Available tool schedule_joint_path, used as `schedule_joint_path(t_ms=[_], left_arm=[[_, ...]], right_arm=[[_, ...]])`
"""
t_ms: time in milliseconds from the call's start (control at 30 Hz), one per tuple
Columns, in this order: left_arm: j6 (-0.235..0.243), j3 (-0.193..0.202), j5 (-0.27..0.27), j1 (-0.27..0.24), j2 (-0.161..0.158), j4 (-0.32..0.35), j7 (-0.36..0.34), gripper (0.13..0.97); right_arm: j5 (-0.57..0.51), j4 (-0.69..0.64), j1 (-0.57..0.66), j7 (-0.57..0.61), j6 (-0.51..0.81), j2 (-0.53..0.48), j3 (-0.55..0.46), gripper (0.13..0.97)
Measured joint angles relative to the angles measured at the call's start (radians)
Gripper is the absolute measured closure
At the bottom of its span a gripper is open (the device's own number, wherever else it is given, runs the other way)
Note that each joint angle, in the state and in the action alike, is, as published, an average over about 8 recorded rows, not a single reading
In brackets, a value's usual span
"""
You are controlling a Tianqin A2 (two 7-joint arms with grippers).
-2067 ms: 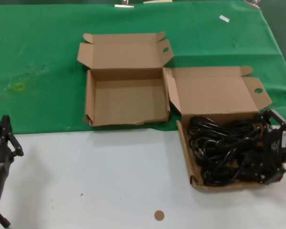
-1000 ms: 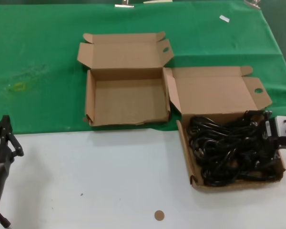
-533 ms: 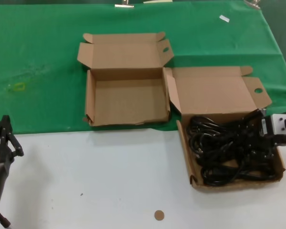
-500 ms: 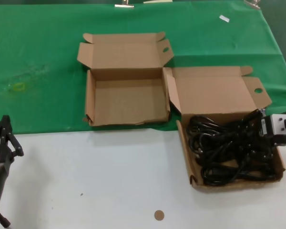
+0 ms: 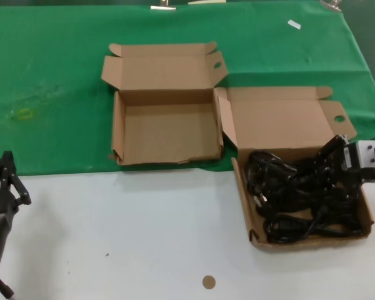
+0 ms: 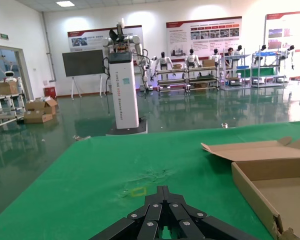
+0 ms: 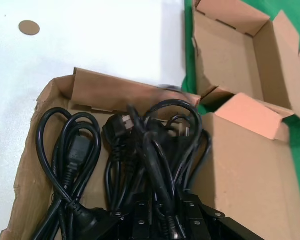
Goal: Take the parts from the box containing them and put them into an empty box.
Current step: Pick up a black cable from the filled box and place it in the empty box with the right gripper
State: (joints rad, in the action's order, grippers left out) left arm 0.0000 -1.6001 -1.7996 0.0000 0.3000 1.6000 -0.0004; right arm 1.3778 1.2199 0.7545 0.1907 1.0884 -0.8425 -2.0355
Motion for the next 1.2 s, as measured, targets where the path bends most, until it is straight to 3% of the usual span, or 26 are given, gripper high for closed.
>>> schedule_joint_path(t_ms=[567,833,1200], left_arm=[[0.000,0.000,0.000,0.000,0.000,0.000,0.000,0.953],[0.000,0.000,0.000,0.000,0.000,0.000,0.000,0.953],[0.000,0.000,0.000,0.000,0.000,0.000,0.000,0.953]], right_arm=[[-0.057,0.119,0.101,-0.107,0.056,0.013,-0.008,0.866],[-0.093,0.110,0.182,-0.135,0.067,0.092,-0.038,0.867],[-0.140,-0.016,0.308,-0.134,0.054,0.256,-0.100,0.868]])
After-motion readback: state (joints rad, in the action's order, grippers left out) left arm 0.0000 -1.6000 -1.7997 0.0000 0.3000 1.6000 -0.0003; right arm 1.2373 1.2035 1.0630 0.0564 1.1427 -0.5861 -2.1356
